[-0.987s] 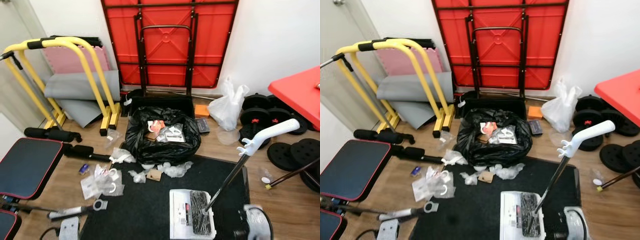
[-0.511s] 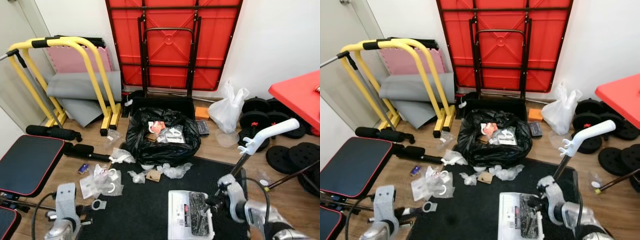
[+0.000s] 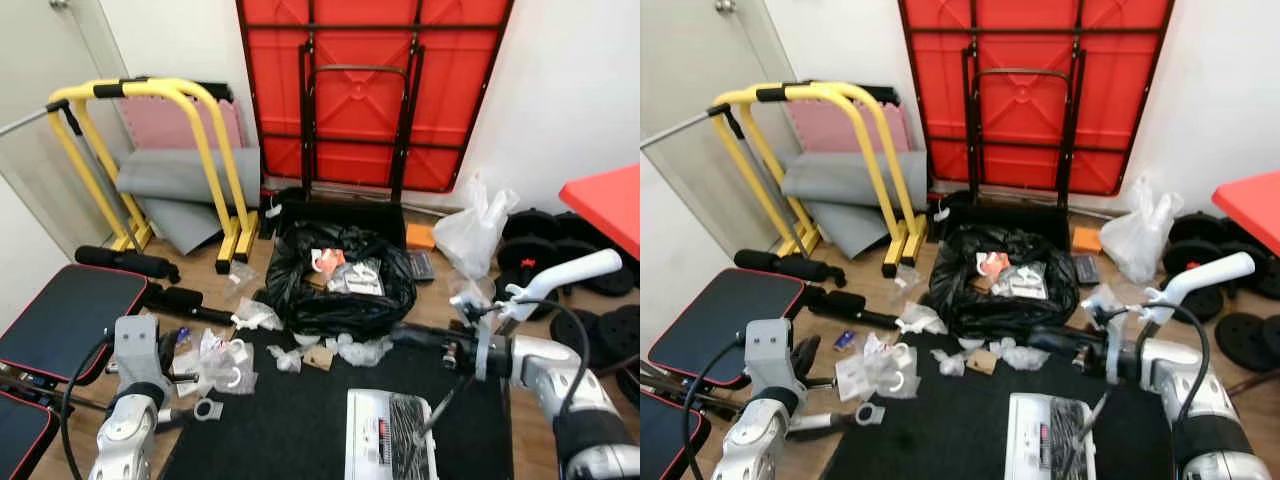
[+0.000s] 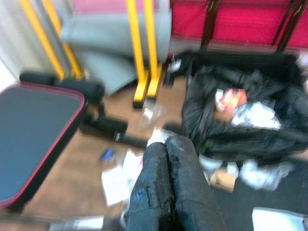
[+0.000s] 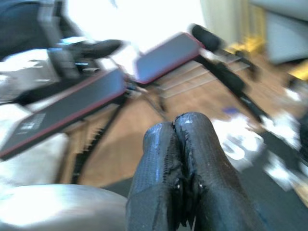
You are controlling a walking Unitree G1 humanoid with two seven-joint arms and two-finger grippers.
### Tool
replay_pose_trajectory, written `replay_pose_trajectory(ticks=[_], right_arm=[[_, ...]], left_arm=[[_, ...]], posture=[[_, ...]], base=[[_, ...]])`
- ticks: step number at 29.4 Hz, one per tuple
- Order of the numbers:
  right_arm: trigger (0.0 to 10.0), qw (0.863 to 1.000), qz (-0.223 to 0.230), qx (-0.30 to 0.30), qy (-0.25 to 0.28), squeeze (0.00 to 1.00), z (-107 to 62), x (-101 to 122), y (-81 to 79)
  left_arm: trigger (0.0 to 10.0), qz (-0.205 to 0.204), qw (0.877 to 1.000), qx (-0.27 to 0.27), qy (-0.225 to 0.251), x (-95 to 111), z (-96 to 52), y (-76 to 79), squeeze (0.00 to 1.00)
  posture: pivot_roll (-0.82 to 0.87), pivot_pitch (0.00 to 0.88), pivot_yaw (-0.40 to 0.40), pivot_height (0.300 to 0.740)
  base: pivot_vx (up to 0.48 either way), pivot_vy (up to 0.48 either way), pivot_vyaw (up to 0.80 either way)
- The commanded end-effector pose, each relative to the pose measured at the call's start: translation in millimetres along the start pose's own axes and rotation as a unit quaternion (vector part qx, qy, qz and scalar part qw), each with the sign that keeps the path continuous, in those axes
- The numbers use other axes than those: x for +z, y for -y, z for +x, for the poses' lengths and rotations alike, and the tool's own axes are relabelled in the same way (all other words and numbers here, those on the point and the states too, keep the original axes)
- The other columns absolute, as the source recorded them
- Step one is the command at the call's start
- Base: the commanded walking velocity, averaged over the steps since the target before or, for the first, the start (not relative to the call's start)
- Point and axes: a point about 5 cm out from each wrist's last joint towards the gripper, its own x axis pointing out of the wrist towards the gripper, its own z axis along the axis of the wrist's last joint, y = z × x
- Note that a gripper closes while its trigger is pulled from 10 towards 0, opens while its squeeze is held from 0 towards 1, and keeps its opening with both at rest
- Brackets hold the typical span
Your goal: Sweep floor
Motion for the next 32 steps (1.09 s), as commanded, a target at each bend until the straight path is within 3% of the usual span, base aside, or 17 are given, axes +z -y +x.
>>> replay_pose_trajectory(ticks=[1, 7, 8, 9, 10, 11, 12, 13, 15, 22, 27, 31, 32], right_arm=[[10.0, 0.999, -0.006, 0.045, 0.003, 0.00, 6.8, 6, -13.7], [10.0, 0.996, -0.023, 0.086, 0.017, 0.00, 11.9, 21, -30.9], [10.0, 0.997, -0.040, 0.052, 0.035, 0.27, 18.0, 28, -28.3], [10.0, 0.997, -0.040, 0.052, 0.035, 0.27, 18.0, 28, -28.3], [10.0, 0.997, -0.050, -0.010, 0.057, 0.96, 25.7, 34, -22.2], [10.0, 0.997, -0.050, -0.010, 0.057, 0.96, 25.7, 34, -22.2], [10.0, 0.991, -0.054, -0.077, 0.092, 1.00, 33.5, 42, -16.1], [10.0, 0.991, -0.054, -0.077, 0.092, 1.00, 33.5, 42, -16.1], [10.0, 0.980, -0.067, -0.135, 0.131, 1.00, 45.8, 51, -19.2], [10.0, 0.980, -0.081, -0.116, 0.142, 1.00, 57.5, 56, -35.1], [10.0, 0.978, -0.071, -0.087, 0.176, 1.00, 69.0, 69, -45.3], [10.0, 0.976, -0.072, -0.088, 0.184, 1.00, 71.8, 73, -45.9], [10.0, 0.975, -0.075, -0.093, 0.186, 1.00, 73.3, 75, -46.1]], left_arm=[[10.0, 0.001, 0.997, -0.077, 0.003, 5, -3.7, 16.1, 0.00], [10.0, 0.001, 0.995, -0.092, 0.030, 24, -7.4, 30.3, 0.00], [10.0, 0.001, 0.995, -0.095, 0.039, 30, -9.3, 35.4, 0.00], [10.0, 0.001, 0.995, -0.095, 0.039, 30, -9.3, 35.4, 0.00], [10.0, 0.002, 0.994, -0.095, 0.048, 37, -11.5, 40.5, 0.00], [10.0, 0.002, 0.994, -0.095, 0.048, 37, -11.5, 40.5, 0.00], [10.0, -0.001, 0.994, -0.094, 0.058, 45, -13.5, 45.5, 0.00], [10.0, -0.001, 0.994, -0.094, 0.058, 45, -13.5, 45.5, 0.00], [10.0, 0.002, 0.992, -0.096, 0.084, 62, -18.3, 55.9, 0.00], [10.0, 0.021, 0.990, -0.100, 0.101, 73, -22.1, 62.7, 0.00], [10.0, 0.002, 0.991, -0.032, 0.126, 88, -11.2, 50.5, 0.00], [10.0, 0.008, 0.990, -0.013, 0.140, 96, -8.0, 47.0, 0.00], [9.6, 0.005, 0.989, -0.008, 0.149, 101, -7.0, 45.4, 0.00]], posture=[[-0.18, 0.000, 0.032, 0.740], [-0.18, 0.000, 0.034, 0.740], [-0.18, 0.000, 0.032, 0.740], [-0.18, 0.000, 0.032, 0.740], [-0.18, 0.000, 0.028, 0.740], [-0.18, 0.000, 0.028, 0.740], [-0.18, 0.000, 0.026, 0.740], [-0.18, 0.000, 0.026, 0.740], [-0.17, 0.000, 0.020, 0.740], [-0.16, 0.000, 0.007, 0.740], [-0.15, 0.000, 0.012, 0.740], [-0.15, 0.000, 0.016, 0.740], [-0.15, 0.000, 0.016, 0.740]], base=[[0.000, 0.000, 0.00], [0.000, 0.000, 0.00], [0.000, 0.000, 0.00], [0.000, 0.000, 0.00], [0.000, 0.000, 0.00], [0.000, 0.000, 0.00], [0.000, 0.000, 0.00], [0.000, 0.000, 0.00], [0.000, 0.000, 0.00], [0.000, 0.000, 0.00], [0.000, 0.000, 0.00], [0.000, 0.000, 0.00], [0.000, 0.000, 0.00]])
